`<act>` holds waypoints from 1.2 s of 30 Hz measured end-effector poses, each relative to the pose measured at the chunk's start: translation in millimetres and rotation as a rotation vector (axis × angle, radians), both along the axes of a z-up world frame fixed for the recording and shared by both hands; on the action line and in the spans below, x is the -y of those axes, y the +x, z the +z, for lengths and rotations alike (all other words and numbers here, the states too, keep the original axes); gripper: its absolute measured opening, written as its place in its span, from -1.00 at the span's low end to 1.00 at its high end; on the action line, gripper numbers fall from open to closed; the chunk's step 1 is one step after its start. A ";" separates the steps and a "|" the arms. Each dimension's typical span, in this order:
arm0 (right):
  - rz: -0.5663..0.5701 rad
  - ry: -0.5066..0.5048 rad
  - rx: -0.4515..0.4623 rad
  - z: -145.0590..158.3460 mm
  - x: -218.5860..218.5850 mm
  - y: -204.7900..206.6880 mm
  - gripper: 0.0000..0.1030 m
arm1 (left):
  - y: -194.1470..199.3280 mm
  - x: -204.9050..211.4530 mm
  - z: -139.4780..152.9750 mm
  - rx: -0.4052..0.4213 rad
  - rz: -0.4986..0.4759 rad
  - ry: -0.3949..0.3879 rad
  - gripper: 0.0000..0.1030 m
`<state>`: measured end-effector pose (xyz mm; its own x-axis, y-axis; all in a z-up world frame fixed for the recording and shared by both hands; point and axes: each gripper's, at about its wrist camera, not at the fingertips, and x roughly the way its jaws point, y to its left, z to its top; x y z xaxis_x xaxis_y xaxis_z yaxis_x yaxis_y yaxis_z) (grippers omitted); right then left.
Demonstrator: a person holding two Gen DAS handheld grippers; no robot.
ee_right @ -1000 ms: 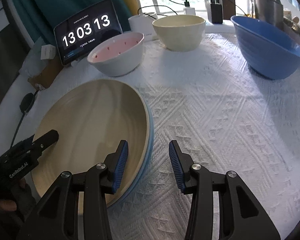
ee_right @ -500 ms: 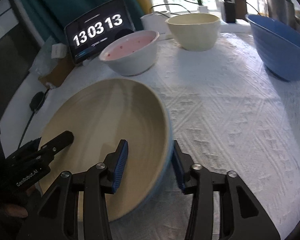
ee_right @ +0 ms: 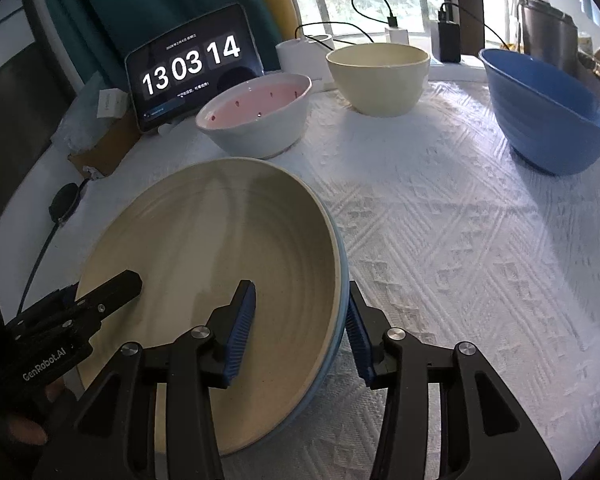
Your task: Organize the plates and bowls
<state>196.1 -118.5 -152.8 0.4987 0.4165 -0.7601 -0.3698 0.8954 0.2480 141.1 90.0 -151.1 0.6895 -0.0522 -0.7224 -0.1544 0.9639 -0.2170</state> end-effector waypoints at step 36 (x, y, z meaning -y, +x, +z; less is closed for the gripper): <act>0.045 -0.006 0.030 11.5 -36.2 11.3 -0.08 | -9.6 -22.9 18.2 0.086 0.073 0.170 0.10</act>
<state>207.5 -82.3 -141.3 0.5020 0.4344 -0.7479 -0.4168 0.8792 0.2309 131.5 112.9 -132.9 0.7468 0.1178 -0.6546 -0.2131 0.9747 -0.0677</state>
